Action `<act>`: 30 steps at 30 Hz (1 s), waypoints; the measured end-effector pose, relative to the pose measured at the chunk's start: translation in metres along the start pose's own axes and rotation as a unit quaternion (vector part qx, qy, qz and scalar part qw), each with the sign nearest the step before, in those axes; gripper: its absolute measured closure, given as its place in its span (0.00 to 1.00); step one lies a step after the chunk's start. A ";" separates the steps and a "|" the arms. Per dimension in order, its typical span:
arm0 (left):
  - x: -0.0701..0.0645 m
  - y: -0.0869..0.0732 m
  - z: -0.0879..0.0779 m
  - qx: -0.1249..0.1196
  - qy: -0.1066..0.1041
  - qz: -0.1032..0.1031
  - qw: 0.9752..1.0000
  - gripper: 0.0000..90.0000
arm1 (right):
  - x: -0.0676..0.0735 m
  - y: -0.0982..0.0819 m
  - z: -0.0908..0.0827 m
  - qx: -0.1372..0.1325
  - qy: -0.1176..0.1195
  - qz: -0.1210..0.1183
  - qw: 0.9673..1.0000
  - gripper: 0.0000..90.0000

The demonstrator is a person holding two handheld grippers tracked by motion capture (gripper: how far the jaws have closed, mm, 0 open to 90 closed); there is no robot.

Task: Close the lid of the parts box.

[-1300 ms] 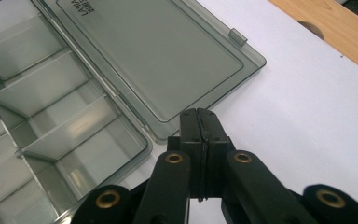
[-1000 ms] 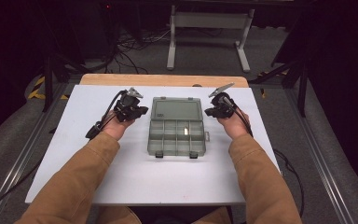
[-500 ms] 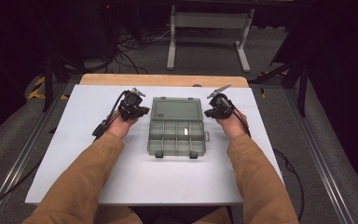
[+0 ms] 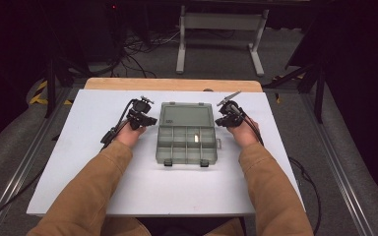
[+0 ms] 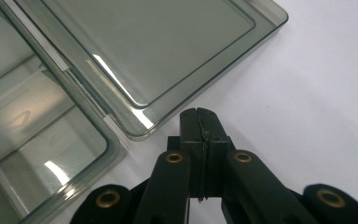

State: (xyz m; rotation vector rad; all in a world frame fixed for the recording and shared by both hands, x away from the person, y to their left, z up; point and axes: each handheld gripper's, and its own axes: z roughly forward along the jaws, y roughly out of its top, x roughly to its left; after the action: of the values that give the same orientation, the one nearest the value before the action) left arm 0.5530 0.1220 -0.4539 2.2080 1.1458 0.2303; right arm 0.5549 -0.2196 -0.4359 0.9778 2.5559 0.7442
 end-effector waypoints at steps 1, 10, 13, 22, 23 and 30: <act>0.000 0.000 0.001 0.002 0.000 0.002 1.000 1.00 | 0.000 0.000 0.001 0.002 0.000 0.000 1.000 1.00; 0.000 -0.001 0.007 0.014 0.001 0.009 1.000 1.00 | 0.001 0.000 0.005 0.012 0.003 0.003 1.000 1.00; 0.001 -0.001 0.008 0.013 -0.008 0.008 1.000 1.00 | 0.002 -0.001 0.008 0.019 0.005 0.002 1.000 1.00; -0.002 -0.001 0.009 0.012 -0.009 0.033 0.999 1.00 | 0.003 -0.001 0.011 0.020 0.008 0.003 1.000 1.00; -0.002 -0.001 0.009 0.012 -0.009 0.032 0.999 1.00 | 0.003 -0.001 0.011 0.021 0.007 0.002 1.000 1.00; -0.002 -0.001 0.009 0.012 -0.009 0.029 0.999 1.00 | 0.003 -0.001 0.011 0.021 0.005 0.003 1.000 1.00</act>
State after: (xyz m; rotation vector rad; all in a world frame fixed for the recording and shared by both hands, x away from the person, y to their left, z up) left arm 0.5548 0.1171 -0.4615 2.2616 1.0812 0.2209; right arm 0.5575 -0.2140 -0.4457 0.9966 2.5881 0.7026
